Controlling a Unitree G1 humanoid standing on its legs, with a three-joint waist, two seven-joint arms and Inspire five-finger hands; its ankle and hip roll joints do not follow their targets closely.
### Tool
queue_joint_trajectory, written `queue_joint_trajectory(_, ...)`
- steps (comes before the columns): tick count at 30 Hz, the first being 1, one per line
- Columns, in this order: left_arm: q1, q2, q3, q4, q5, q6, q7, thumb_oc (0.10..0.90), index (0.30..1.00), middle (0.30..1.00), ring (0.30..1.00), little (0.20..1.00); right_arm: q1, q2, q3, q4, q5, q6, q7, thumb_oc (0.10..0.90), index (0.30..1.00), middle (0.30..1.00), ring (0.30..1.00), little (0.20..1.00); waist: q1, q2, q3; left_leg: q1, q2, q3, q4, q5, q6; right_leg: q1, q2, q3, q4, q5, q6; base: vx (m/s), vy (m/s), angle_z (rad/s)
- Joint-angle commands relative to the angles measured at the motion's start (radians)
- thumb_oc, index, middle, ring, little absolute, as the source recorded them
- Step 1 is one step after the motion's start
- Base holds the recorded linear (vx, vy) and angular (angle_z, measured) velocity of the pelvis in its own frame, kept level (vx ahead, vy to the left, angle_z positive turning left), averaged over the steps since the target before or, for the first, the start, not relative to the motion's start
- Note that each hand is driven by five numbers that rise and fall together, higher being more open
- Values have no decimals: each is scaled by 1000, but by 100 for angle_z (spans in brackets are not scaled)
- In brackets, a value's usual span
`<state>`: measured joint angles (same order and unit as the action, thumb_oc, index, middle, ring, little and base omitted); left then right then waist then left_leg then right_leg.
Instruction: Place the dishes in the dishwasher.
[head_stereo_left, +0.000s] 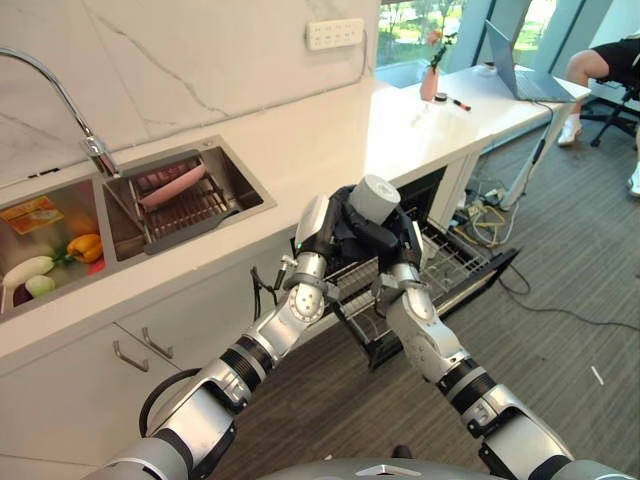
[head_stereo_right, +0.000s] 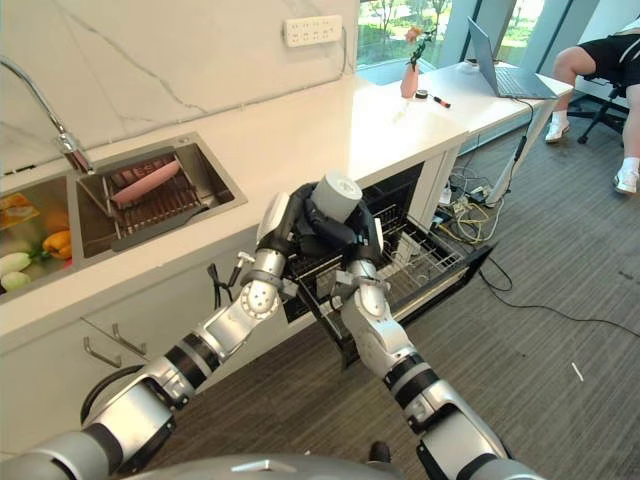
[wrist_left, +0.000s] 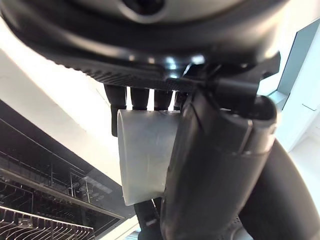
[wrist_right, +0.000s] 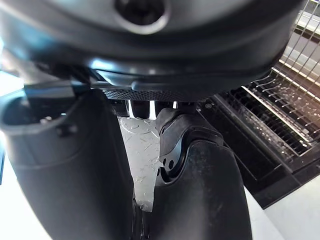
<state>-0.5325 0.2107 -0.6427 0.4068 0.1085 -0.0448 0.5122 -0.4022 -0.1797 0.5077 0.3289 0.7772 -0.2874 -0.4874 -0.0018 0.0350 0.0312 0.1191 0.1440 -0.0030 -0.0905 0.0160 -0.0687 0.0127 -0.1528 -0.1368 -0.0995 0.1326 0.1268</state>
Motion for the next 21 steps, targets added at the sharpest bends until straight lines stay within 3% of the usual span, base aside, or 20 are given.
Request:
queue_joint_trajectory(1,-204,-87,-176,-1,117,-134,-50,800,900,900,900,900,-222,186,-82,-239,-155,-152,3,400,300,300,300,300,11,-62,-35,38,-25,-28,3,-68,4,56,-31,-22,22,-71,29,-35,14,15)
queue_joint_trajectory(3,-213,-25,-206,-97,197,-146,-120,800,900,900,900,900,-201,130,-189,-274,-347,-124,-96,400,300,300,300,300,13,-51,-34,27,-25,-35,3,-66,4,54,-33,-38,24,-76,33,-17,27,10)
queue_joint_trajectory(5,-211,-22,-207,-101,196,-144,-122,800,900,900,900,900,-199,132,-189,-279,-352,-120,-100,400,300,300,300,300,11,-52,-34,27,-26,-37,3,-66,4,55,-33,-40,23,-77,33,2,11,31)
queue_joint_trajectory(6,-194,5,-216,-153,197,-151,-172,800,900,900,900,900,-192,112,-254,-286,-445,-107,-168,400,300,300,300,300,23,-47,-32,21,-25,-49,3,-65,3,57,-35,-53,24,-79,33,3,7,35)
queue_joint_trajectory(9,-146,71,-203,-260,204,-149,-249,800,900,900,900,900,-179,79,-332,-276,-566,-73,-246,400,300,300,300,300,43,-45,-29,11,-24,-79,3,-64,2,67,-37,-82,23,-86,32,-7,-3,32)
queue_joint_trajectory(13,-85,149,-153,-385,187,-152,-315,800,900,900,900,900,-154,63,-402,-255,-567,-67,-266,400,300,300,300,300,67,-46,-22,-1,-27,-112,3,-58,1,74,-40,-108,23,-88,32,-23,1,35)
queue_joint_trajectory(15,-13,223,-131,-425,205,-188,-350,800,900,900,900,900,-121,42,-458,-246,-544,-96,-267,400,300,300,300,300,97,-51,-11,-13,-26,-140,3,-60,-5,84,-39,-135,23,-99,34,8,-16,32)
queue_joint_trajectory(21,101,356,-112,-478,190,-270,-367,800,900,900,900,900,-67,14,-513,-235,-499,-130,-252,400,300,300,300,300,118,-59,-5,-31,-26,-168,3,-55,-14,96,-45,-180,19,-99,36,-3,-2,25)
